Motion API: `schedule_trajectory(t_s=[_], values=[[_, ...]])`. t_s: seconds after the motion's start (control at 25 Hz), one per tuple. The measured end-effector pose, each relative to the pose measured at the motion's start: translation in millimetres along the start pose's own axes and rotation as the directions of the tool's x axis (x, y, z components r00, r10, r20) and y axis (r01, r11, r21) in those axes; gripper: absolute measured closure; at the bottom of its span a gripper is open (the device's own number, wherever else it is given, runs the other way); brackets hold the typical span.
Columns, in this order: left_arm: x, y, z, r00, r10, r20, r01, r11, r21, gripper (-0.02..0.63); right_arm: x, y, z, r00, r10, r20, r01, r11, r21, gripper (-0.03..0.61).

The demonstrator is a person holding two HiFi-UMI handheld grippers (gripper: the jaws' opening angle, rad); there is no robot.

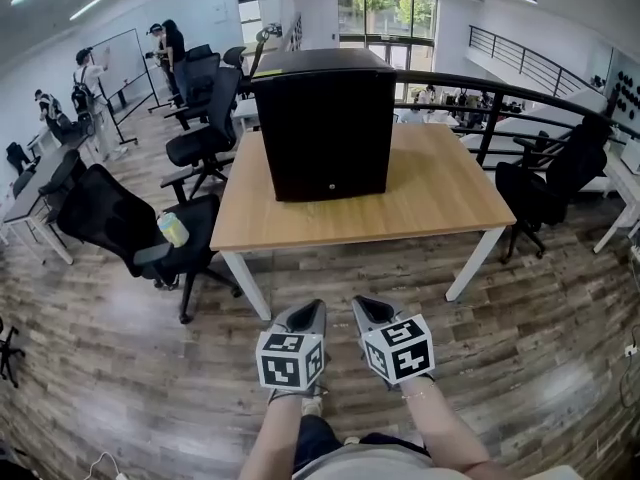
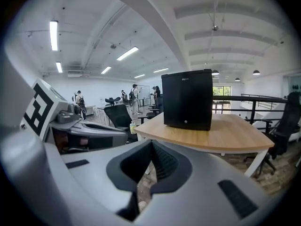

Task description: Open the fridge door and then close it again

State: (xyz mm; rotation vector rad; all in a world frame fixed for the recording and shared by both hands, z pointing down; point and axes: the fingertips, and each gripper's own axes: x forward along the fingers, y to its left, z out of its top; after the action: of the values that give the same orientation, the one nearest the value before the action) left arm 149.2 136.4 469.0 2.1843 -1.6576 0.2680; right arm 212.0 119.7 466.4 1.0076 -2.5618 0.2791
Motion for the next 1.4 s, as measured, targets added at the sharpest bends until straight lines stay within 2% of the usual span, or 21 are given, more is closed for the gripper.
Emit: schedule_trajectory(t_s=[0.2,0.68,1.04,1.4], values=[[36,55,21,1.000,-0.021,-0.012,0.021,1.000,0.019,0.609,59,-25,28,1.000,-0.016,0.012,0.016,1.000,0.012,0.580],[115,193,120,0.998,-0.060,0.016,0.059,0.995,0.081,0.609,194,-58,128,0.990,-0.123,0.063,0.120,0.992,0.046,0.580],[148,244,111,0.996,-0.074,-0.045,0.077,0.996,0.053,0.607,237,-70,122,0.984,-0.178,0.017,0.176,0.980,0.090,0.580],[189,279,124,0.997,-0.048,-0.055,0.050,0.998,0.030,0.609,277,-116,136,0.981,-0.195,0.001,0.194,0.977,0.090,0.580]])
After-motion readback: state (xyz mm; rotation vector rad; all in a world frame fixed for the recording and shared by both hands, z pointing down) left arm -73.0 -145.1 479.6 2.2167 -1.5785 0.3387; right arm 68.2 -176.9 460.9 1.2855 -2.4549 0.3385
